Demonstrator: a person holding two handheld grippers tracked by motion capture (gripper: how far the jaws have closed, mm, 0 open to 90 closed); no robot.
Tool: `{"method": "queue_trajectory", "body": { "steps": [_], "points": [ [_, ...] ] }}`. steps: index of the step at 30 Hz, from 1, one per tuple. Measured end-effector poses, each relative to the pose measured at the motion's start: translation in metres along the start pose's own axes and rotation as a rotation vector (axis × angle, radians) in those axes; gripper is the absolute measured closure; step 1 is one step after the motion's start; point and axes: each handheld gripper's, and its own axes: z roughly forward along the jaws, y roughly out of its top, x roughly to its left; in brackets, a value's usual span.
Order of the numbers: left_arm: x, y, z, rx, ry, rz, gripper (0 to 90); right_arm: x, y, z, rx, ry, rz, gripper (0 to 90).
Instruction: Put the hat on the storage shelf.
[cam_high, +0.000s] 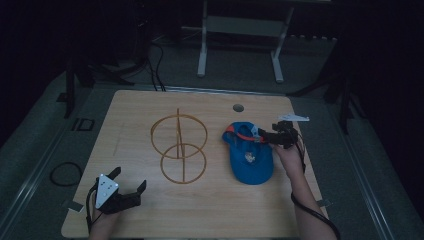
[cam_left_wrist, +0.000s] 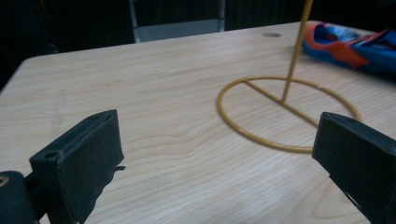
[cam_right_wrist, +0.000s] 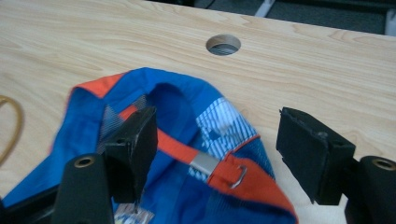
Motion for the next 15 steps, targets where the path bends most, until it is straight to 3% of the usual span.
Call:
{"method": "queue_trajectory", "body": {
  "steps": [6,8,15],
  "points": [
    [-0.005,0.003,-0.003,-0.01,-0.017,0.012,2.0,-0.001,0.006,0.025,0.048,-0.034,-0.01,29.0],
    [-0.006,0.004,-0.002,0.023,-0.03,0.008,2.0,-0.002,0.006,0.035,0.078,-0.043,-0.002,29.0],
    [-0.003,0.003,-0.003,0.029,-0.037,-0.001,2.0,-0.004,0.003,0.061,0.132,-0.082,0.004,28.4]
  ]
}}
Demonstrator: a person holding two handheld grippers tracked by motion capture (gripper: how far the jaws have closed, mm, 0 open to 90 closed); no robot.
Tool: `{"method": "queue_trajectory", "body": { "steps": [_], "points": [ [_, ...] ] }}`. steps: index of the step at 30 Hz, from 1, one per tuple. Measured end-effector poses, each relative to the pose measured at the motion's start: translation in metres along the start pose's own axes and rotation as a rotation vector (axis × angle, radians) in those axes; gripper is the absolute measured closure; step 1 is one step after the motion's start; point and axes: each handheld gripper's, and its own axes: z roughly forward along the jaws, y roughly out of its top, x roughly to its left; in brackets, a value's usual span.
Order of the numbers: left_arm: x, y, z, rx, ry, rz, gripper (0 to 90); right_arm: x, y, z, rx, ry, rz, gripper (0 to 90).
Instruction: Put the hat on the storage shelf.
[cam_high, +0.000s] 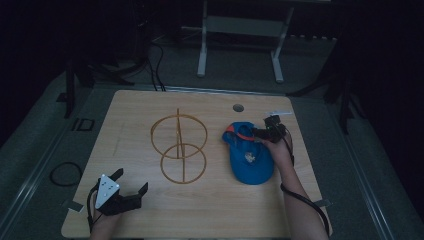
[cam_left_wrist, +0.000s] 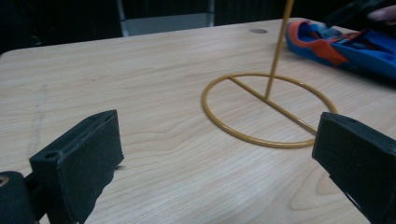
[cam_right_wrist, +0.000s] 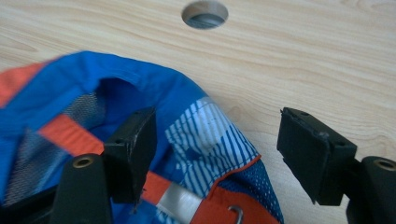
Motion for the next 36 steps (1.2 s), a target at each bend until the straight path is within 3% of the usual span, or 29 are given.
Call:
{"method": "queue_trajectory", "body": {
  "steps": [7,10,11,14,18,25,28,31,36],
  "points": [
    [0.0,-0.001,0.001,0.012,0.006,0.012,2.0,0.001,-0.006,0.017,0.06,-0.016,-0.012,28.4],
    [0.002,-0.002,0.002,0.017,0.009,0.005,2.0,0.002,-0.009,0.02,0.083,-0.017,-0.027,28.4],
    [0.003,-0.003,0.002,0.02,0.013,-0.015,2.0,0.003,-0.012,0.023,0.094,-0.015,-0.037,28.4],
    [0.005,-0.003,0.001,0.016,0.022,-0.021,2.0,0.001,-0.015,0.023,0.084,-0.003,-0.029,30.6],
    [0.006,-0.003,0.001,0.02,0.026,-0.033,2.0,0.004,-0.015,0.021,0.081,0.012,-0.048,40.1],
    [0.007,-0.003,0.001,0.035,0.022,-0.04,2.1,0.015,-0.016,0.018,0.081,0.072,-0.102,79.0],
    [0.005,-0.003,0.002,0.046,0.014,-0.029,2.1,0.018,-0.016,0.018,0.081,0.065,-0.109,82.7],
    [0.004,-0.003,0.003,0.05,0.009,-0.021,2.0,0.017,-0.016,0.016,0.082,0.075,-0.086,83.7],
    [0.005,-0.004,0.004,0.06,0.007,-0.024,2.0,0.015,-0.014,0.0,0.026,0.081,-0.074,84.0]
  ]
}}
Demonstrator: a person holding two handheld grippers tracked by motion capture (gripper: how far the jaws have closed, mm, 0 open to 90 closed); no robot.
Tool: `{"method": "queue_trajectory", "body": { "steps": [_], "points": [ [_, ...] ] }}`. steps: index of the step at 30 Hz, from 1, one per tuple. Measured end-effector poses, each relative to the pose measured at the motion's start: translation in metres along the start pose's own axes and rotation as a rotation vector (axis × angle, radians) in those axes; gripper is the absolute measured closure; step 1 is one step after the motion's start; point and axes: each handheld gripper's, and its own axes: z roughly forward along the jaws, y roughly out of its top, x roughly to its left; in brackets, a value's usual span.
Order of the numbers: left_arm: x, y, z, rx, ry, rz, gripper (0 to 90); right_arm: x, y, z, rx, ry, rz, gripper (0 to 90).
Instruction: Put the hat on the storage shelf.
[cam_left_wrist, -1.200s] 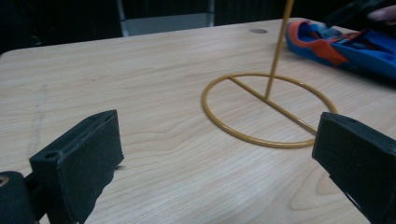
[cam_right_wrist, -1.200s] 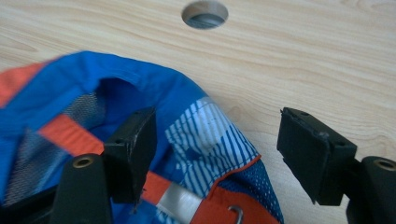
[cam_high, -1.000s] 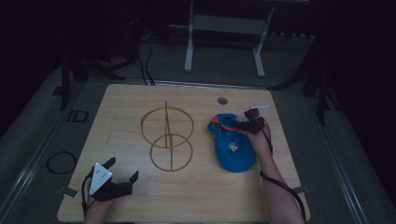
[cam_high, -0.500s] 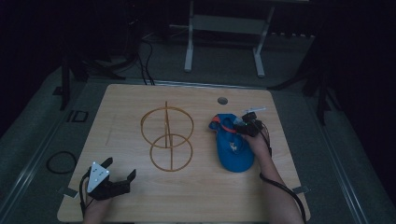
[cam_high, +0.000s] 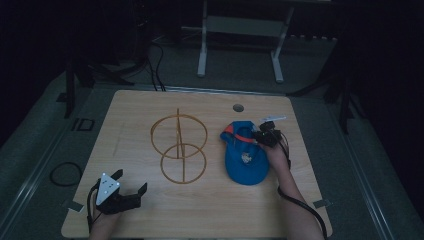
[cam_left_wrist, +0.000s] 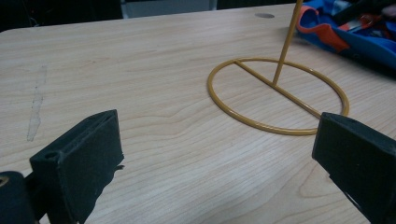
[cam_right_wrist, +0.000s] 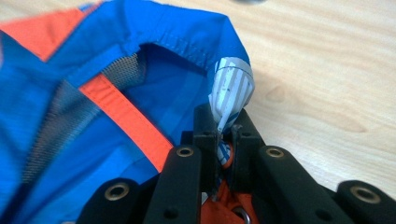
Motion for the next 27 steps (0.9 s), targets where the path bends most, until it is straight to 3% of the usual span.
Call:
{"method": "queue_trajectory", "body": {
  "steps": [15,20,25,27],
  "points": [
    [0.001,0.0,0.002,0.016,0.007,-0.004,2.1,0.015,0.019,-0.059,-0.136,-0.03,-0.052,84.1],
    [0.001,0.0,0.002,0.024,0.003,-0.014,2.0,0.018,0.025,-0.08,-0.182,-0.016,-0.06,84.1],
    [0.004,0.002,0.002,0.034,-0.012,-0.051,2.0,0.021,0.032,-0.105,-0.233,-0.008,-0.068,84.1],
    [0.004,0.005,0.002,0.041,-0.007,-0.029,2.0,0.023,0.035,-0.115,-0.248,0.002,-0.074,84.1]
  ]
}}
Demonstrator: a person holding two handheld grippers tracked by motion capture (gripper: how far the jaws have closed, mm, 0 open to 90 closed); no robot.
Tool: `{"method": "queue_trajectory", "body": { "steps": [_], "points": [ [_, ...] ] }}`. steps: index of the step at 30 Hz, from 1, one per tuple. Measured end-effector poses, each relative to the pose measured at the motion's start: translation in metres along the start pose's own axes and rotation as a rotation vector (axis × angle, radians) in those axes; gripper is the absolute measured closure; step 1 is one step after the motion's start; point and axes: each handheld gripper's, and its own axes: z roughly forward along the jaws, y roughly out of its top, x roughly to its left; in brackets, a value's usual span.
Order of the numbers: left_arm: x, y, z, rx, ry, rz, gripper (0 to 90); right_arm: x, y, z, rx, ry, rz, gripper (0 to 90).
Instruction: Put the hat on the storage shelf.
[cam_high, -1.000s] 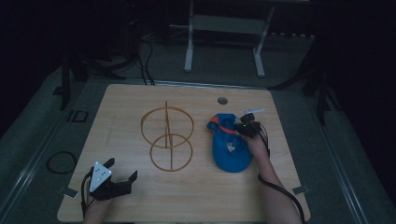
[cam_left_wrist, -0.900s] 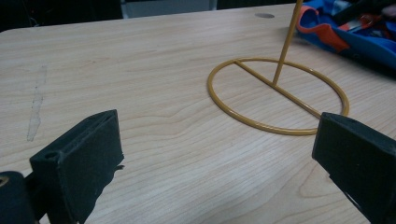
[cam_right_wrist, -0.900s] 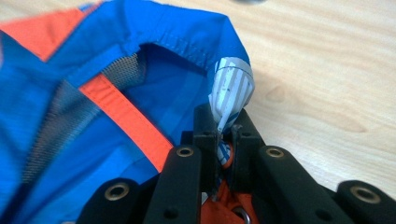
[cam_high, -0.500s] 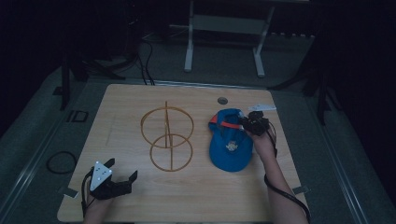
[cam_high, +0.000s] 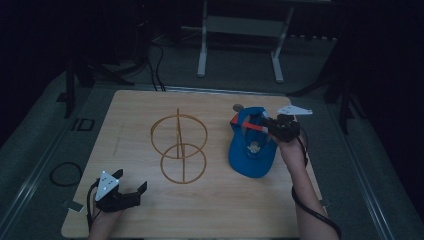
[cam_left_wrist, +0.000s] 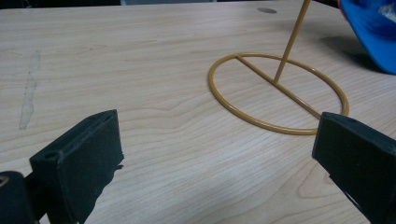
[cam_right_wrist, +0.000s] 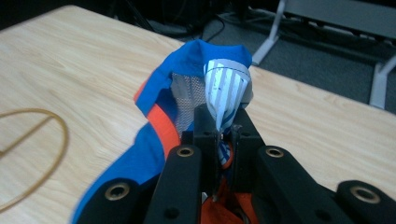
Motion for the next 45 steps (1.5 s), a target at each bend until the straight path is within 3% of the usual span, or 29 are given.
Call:
{"method": "queue_trajectory", "body": {
  "steps": [2,4,6,8,12,18,23,25,29,35,45],
  "points": [
    [0.001,0.004,-0.001,0.001,-0.003,-0.003,2.0,0.002,0.005,-0.008,-0.015,-0.003,-0.012,84.2],
    [0.001,0.009,-0.003,0.029,-0.005,-0.046,2.1,0.005,0.009,-0.017,-0.035,0.003,-0.016,84.1],
    [0.003,0.014,-0.006,0.036,-0.033,-0.092,2.1,0.006,0.014,-0.027,-0.056,0.008,-0.022,84.2],
    [0.003,0.02,-0.011,0.02,-0.036,-0.1,2.1,0.007,0.018,-0.033,-0.073,0.014,-0.014,84.2],
    [0.003,0.033,-0.022,-0.016,-0.02,-0.074,2.8,0.008,0.022,-0.04,-0.092,0.019,-0.013,84.2],
    [0.0,0.073,-0.05,-0.112,-0.001,-0.012,2.9,0.011,0.031,-0.057,-0.13,-0.007,-0.028,84.3],
    [-0.003,0.108,-0.062,-0.156,-0.002,0.04,4.5,0.012,0.038,-0.068,-0.152,-0.003,-0.03,84.3],
    [-0.004,0.122,-0.064,-0.172,-0.013,0.041,4.6,0.014,0.039,-0.072,-0.165,-0.019,-0.036,84.3],
    [-0.012,0.149,-0.064,-0.198,-0.047,0.049,4.5,0.016,0.043,-0.079,-0.178,0.003,-0.029,84.3],
    [-0.034,0.191,-0.059,-0.222,-0.081,0.118,4.6,0.026,0.049,-0.089,-0.189,0.031,-0.054,84.3],
    [-0.074,0.24,-0.029,-0.229,-0.151,0.207,4.6,0.034,0.058,-0.107,-0.208,0.056,-0.083,84.3]
  ]
}}
